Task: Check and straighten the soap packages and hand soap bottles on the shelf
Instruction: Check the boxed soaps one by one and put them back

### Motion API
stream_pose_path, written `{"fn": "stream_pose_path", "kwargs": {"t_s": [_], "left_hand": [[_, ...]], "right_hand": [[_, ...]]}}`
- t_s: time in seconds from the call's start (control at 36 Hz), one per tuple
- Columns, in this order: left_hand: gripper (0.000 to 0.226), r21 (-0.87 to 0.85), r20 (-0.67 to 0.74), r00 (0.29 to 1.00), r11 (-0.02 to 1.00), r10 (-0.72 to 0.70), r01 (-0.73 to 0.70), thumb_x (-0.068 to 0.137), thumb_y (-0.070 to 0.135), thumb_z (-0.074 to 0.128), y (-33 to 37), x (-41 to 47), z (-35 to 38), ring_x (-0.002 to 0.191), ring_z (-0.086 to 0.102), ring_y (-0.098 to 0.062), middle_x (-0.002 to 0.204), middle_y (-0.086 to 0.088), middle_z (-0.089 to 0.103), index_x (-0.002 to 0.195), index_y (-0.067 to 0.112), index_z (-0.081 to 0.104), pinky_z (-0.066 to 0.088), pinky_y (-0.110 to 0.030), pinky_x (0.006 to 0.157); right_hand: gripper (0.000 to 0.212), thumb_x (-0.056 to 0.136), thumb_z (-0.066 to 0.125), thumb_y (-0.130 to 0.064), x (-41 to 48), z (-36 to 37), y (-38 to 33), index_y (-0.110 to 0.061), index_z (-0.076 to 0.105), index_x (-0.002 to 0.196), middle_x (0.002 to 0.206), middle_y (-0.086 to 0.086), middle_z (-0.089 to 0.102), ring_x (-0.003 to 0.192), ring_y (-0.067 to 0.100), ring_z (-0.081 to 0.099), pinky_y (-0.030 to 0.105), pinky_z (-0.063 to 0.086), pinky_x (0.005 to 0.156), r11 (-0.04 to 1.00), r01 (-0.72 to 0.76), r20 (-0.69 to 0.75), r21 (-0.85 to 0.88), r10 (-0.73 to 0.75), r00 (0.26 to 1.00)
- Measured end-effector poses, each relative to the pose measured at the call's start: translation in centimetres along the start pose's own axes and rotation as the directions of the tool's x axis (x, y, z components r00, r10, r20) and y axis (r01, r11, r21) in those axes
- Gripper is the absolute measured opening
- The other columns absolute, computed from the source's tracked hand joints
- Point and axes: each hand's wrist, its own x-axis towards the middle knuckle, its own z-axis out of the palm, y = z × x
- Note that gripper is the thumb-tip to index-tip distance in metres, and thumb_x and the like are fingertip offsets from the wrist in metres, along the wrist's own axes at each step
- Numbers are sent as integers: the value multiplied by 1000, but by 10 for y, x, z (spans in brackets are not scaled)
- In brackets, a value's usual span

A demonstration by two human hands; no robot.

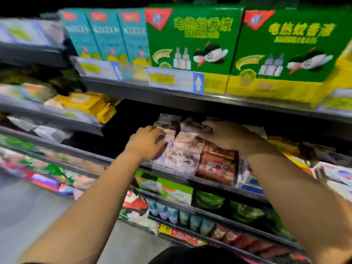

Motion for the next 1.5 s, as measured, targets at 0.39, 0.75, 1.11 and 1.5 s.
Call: {"fn": "stream_pose_path", "kwargs": {"t_s": [0.39, 0.75, 1.11, 1.5], "left_hand": [[34, -212, 42, 999, 977, -28, 36, 87, 55, 60, -56, 30, 32, 104, 55, -29, 113, -4, 53, 101, 25, 51, 50, -47, 88], [62, -289, 21, 976, 933, -219, 215, 83, 65, 60, -45, 87, 44, 107, 61, -33, 116, -11, 63, 120, 16, 47, 52, -44, 90], [92, -586, 88, 966, 772, -241, 246, 48, 62, 86, -39, 109, 54, 103, 64, -21, 112, -2, 65, 118, 12, 55, 53, -37, 92], [50, -807, -16, 967, 574, -255, 138, 74, 10, 86, -24, 114, 50, 97, 67, -30, 109, -14, 64, 112, 8, 53, 58, -47, 81]], "right_hand": [[53, 97, 57, -46, 109, 36, -77, -9, 54, 135, 136, 16, 57, 119, 34, 56, 31, 43, 92, 994, 20, 116, -105, -7, 993], [94, 80, 81, -41, 170, 37, -59, -10, 32, 153, 157, 9, 37, 139, 27, 40, 26, 33, 107, 997, -79, 191, -16, 80, 978], [72, 76, 86, -29, 177, 42, -58, -13, 47, 135, 122, 8, 60, 95, 20, 53, 24, 37, 73, 998, -51, 170, -23, 54, 984], [36, 90, 70, -15, 172, 47, -42, -15, 52, 121, 122, 11, 58, 102, 23, 58, 34, 51, 79, 973, -11, 10, 230, 9, 1000]]}}
